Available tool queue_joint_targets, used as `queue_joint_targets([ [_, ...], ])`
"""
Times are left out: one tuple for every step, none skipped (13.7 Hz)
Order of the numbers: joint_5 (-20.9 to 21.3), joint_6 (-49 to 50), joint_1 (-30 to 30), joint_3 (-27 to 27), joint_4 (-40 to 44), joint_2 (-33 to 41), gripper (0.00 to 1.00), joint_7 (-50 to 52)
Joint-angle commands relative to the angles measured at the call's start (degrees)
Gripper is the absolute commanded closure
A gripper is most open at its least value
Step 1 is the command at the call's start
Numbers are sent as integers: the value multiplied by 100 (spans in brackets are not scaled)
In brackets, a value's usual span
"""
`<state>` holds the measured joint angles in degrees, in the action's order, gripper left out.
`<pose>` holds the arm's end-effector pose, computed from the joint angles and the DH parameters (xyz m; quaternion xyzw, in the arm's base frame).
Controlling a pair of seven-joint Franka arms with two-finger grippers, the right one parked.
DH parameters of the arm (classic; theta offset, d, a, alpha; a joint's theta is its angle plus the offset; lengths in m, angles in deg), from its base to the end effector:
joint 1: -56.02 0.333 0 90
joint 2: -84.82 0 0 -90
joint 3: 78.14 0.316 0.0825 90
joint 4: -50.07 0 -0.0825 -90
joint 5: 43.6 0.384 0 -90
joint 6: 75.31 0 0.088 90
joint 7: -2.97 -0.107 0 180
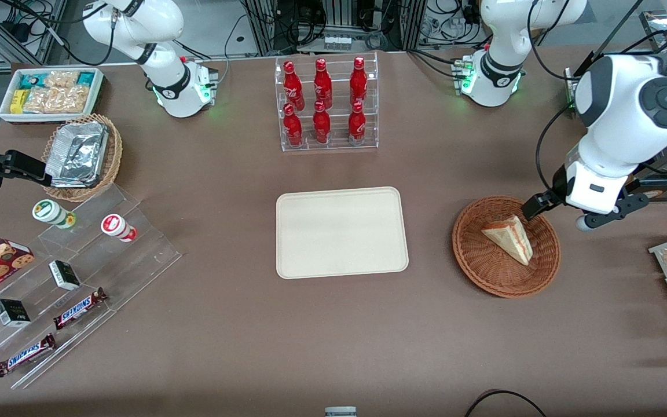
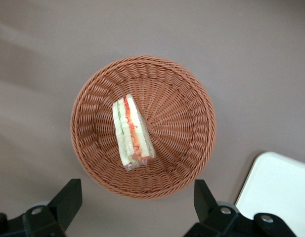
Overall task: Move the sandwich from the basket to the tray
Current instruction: 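Move the left gripper over the wrapped sandwich in the wicker basket, then lower the open left gripper around the sandwich and close it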
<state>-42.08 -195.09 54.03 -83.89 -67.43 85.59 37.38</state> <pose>0.5470 -0.0732 0.4489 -0.9741 -0.2244 -0.0292 0.0020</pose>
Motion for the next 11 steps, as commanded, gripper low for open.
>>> queue_joint_targets([
  [-55,-641,-56,39,-702,231,0,609],
  [-55,-747,-56,39,-817,204,0,689],
  [-47,-766,-56,39,-844,161,0,785],
  [-55,-783,-56,39,-845,56,0,917],
  [-55,-871,-47,39,-845,-110,0,1049],
  [-55,-1063,-29,47,-897,-208,0,1128],
  [-55,-1300,-3,47,-1010,-296,0,1190],
  [-55,-1459,-3,47,-1090,-366,0,1234],
  [-55,-1643,-3,47,-1186,-437,0,1278],
  [-55,-1836,-3,47,-1257,-516,0,1418],
  [-55,-1995,-3,47,-1284,-647,0,1524],
])
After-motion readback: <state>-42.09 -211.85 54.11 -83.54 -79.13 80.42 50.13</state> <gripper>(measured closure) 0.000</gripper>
